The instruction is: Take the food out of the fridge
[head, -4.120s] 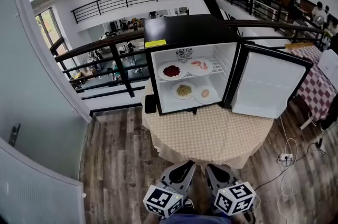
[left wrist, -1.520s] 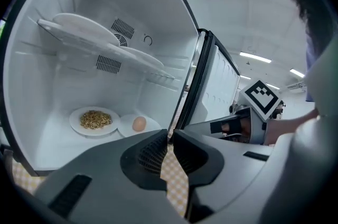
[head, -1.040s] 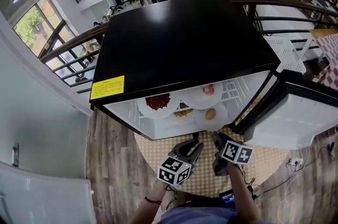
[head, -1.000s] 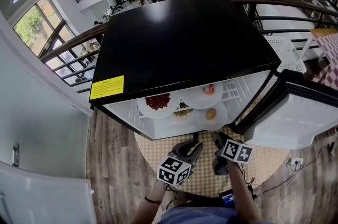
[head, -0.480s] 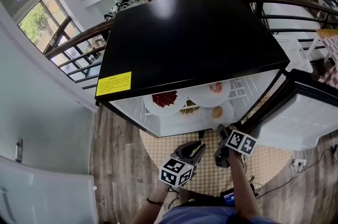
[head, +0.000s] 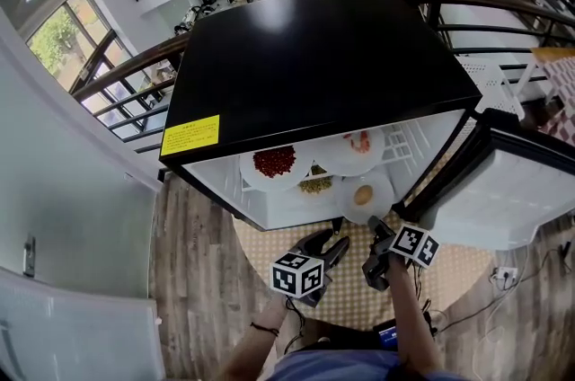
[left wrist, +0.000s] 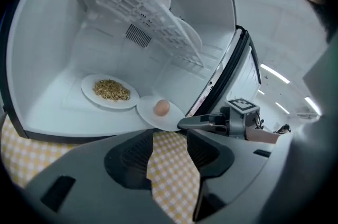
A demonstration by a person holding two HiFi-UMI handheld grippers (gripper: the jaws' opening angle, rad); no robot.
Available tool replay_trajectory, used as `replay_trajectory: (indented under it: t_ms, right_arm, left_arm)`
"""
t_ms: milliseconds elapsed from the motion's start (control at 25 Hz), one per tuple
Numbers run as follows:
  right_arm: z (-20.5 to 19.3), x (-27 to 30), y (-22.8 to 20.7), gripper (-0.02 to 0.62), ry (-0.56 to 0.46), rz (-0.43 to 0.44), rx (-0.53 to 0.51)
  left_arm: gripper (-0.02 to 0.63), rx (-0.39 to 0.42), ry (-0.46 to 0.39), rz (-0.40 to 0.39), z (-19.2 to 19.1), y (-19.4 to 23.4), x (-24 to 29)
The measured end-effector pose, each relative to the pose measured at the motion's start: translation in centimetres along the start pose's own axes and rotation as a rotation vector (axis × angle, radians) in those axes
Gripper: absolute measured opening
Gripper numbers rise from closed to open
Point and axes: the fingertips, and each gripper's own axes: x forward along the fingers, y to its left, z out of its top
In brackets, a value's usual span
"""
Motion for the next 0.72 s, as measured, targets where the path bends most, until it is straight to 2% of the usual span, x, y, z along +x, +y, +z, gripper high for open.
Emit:
replay_trajectory:
  t_ms: [240, 480, 720]
  right_arm:
    - [-1.3, -1.4, -0.2, 0.035, 0.018, 0.011, 0.029]
    - [-2.4, -2.0, -0.1, 0.026, 0.037, 0.051, 0.133]
    - [-2.7, -2.4, 0.0, 0.023, 0.056, 0.058, 0.146]
  left_arm:
    - [0.201, -0.028, 0.048, 0.014, -0.1, 1.6, 2.6]
    - [0.219, -0.173, 0.071, 0.013, -1.4, 2.4, 3.8]
    - [0.224, -0.327, 0.046, -0.015, -2.1, 3.0, 4.8]
